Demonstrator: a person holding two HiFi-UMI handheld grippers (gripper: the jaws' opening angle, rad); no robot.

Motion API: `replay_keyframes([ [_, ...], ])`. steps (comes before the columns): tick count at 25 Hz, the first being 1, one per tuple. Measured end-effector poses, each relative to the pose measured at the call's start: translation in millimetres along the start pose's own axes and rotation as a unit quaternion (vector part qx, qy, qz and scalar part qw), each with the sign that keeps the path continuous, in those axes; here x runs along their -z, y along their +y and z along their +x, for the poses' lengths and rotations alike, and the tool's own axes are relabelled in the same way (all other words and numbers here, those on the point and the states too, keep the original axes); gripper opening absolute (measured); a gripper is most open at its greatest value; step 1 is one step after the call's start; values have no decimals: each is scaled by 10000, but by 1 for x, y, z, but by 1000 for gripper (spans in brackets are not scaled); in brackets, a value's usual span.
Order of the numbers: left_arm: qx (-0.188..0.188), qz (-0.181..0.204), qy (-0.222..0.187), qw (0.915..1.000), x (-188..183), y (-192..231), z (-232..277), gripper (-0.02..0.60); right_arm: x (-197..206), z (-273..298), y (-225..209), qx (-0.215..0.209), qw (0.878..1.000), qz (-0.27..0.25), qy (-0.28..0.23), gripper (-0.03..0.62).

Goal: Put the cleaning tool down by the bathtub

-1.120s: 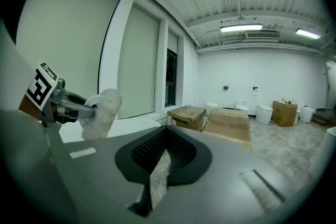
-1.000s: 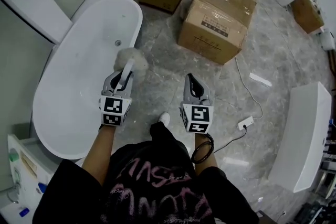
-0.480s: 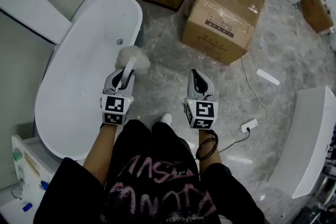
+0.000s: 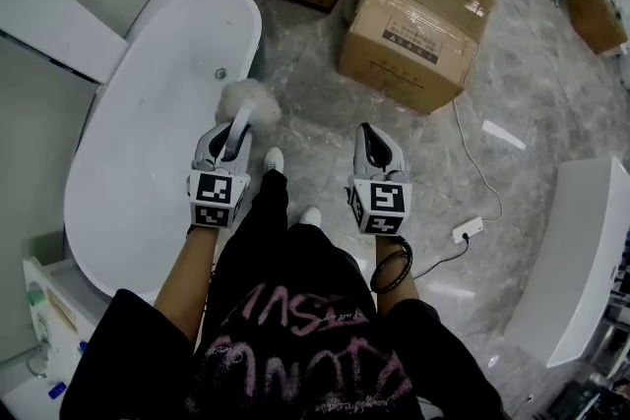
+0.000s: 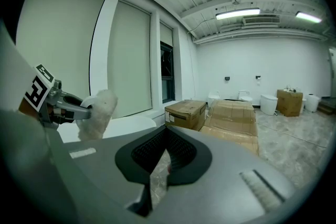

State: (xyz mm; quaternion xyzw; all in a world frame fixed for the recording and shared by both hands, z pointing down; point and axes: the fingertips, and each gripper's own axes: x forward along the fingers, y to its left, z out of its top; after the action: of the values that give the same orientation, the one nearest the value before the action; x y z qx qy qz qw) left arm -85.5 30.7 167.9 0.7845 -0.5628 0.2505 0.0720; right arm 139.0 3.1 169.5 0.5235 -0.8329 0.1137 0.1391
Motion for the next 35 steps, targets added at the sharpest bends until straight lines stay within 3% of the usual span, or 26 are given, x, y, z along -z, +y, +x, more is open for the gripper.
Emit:
replay_keyframes([
  [18,210,-332,249,9989,17,27,89,83,10,79,-14,31,9994,-79,346,14],
  [35,458,-733,856,9926,91,32,176,83,75,148,-35,256,9958,252,837,14],
])
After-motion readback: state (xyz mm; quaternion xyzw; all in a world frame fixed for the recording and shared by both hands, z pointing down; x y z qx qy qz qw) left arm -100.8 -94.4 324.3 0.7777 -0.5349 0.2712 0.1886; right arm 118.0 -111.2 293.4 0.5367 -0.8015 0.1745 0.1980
